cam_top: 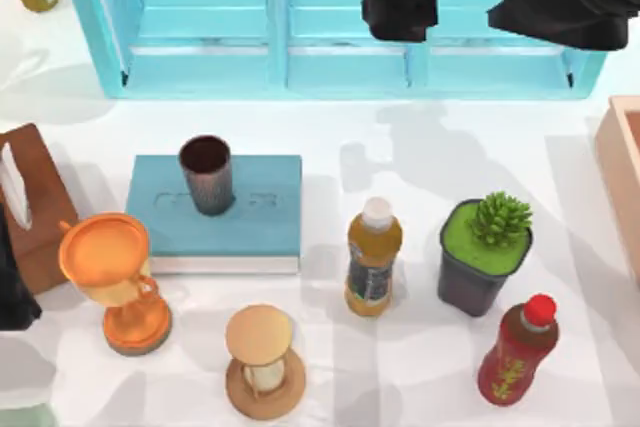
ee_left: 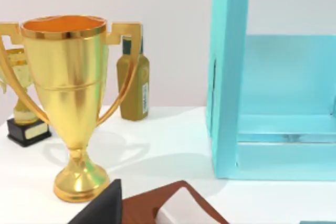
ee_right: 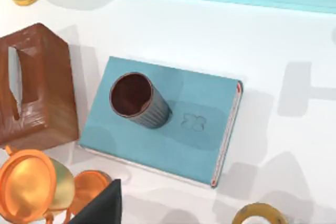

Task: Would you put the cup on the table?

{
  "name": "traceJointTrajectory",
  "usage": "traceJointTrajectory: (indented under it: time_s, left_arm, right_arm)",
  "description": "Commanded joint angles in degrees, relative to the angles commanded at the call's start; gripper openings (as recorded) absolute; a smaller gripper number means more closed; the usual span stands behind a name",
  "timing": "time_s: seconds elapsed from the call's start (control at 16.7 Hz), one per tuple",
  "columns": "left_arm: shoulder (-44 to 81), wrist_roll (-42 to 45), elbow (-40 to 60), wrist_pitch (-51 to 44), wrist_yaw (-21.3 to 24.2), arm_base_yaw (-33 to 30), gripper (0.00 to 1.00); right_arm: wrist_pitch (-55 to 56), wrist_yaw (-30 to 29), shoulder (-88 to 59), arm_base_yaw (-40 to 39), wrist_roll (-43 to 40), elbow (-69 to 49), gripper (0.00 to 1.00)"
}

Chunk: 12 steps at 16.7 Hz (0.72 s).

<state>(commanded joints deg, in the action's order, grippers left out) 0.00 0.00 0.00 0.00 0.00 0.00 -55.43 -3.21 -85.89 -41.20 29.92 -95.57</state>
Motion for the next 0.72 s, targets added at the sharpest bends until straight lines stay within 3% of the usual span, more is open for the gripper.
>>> traceJointTrajectory:
  time_s: [0.36,0.72]
  left_arm:
    - [0.0,0.0,0.0,0.0,0.0,0.0,1.00]
    - [0.0,0.0,0.0,0.0,0.0,0.0,1.00]
  right_arm:
    - [-16.2,-6.4,-29.4,-10.0,11.2,-34.6,1.00]
    - [-27.2,-14.4,-50.3,-14.7,20.0,-54.5,1.00]
